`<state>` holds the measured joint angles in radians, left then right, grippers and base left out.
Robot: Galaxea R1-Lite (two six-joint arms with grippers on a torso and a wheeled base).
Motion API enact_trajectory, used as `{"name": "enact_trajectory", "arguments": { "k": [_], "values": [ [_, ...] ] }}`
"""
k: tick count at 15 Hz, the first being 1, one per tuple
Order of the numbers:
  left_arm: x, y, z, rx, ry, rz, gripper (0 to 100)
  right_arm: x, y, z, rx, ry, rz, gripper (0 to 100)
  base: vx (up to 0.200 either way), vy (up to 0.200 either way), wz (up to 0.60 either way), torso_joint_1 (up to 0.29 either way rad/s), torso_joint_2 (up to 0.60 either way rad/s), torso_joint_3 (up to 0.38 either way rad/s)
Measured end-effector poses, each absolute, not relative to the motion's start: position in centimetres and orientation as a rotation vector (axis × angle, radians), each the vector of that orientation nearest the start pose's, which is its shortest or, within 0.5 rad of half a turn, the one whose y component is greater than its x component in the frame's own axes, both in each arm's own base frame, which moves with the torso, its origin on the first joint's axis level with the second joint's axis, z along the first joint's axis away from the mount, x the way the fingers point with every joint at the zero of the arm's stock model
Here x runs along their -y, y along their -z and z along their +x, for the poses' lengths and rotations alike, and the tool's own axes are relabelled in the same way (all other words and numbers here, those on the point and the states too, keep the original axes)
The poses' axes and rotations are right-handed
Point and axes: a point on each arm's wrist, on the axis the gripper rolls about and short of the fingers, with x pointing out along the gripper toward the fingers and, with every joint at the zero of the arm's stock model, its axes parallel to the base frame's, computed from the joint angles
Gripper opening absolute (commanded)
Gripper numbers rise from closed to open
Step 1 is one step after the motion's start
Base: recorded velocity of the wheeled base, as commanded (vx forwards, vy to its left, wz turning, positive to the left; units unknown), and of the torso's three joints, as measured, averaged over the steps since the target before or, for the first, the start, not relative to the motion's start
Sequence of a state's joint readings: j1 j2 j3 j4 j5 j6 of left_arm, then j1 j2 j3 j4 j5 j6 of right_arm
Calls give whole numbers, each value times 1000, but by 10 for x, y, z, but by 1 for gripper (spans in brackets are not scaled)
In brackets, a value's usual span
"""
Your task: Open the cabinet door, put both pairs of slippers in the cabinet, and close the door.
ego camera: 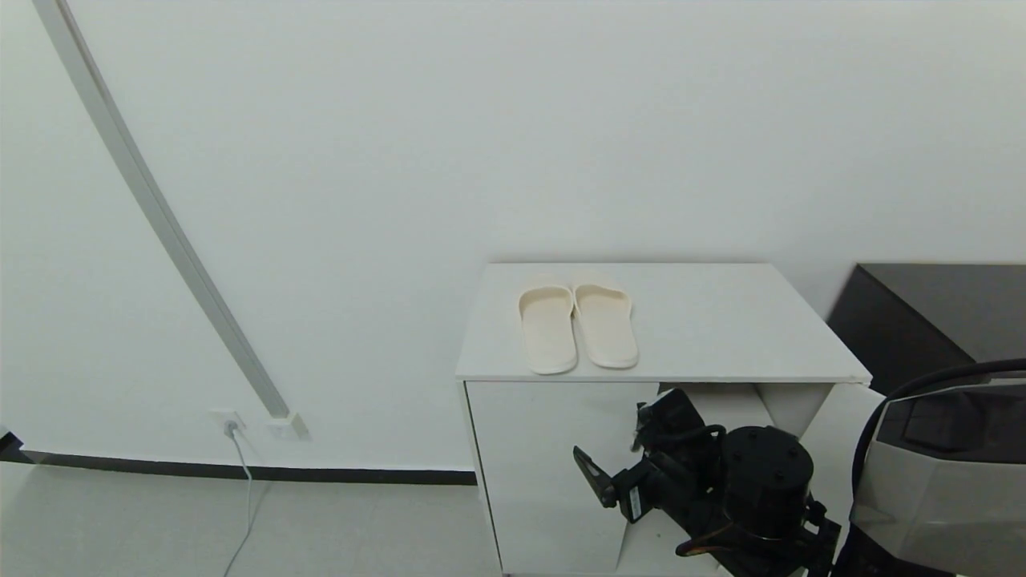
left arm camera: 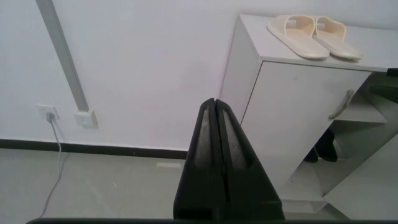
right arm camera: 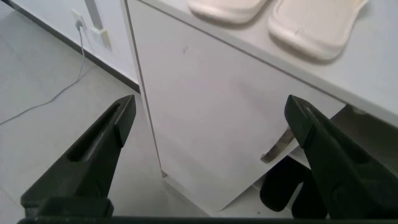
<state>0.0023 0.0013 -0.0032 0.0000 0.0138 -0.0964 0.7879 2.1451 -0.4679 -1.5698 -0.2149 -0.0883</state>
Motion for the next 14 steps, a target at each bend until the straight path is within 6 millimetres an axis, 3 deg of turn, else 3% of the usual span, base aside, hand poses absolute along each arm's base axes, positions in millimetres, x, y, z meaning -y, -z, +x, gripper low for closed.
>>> {"name": "enact_trajectory", "arguments": {
  "k": [8, 11, 14],
  "values": [
    [0, -76, -23, 2, -16, -91, 0, -225, -64, 229, -60, -563, -180, 100, 0, 0, 0, 27, -54, -30],
    [0, -76, -23, 2, -14, -90, 0, -226, -66, 233, -209, -512, -240, 100, 0, 0, 0, 0, 0, 0],
    [0, -76, -23, 1, -15, -87, 0, -243, -97, 240, -329, -436, -218, 100, 0, 0, 0, 0, 0, 0]
  ]
}}
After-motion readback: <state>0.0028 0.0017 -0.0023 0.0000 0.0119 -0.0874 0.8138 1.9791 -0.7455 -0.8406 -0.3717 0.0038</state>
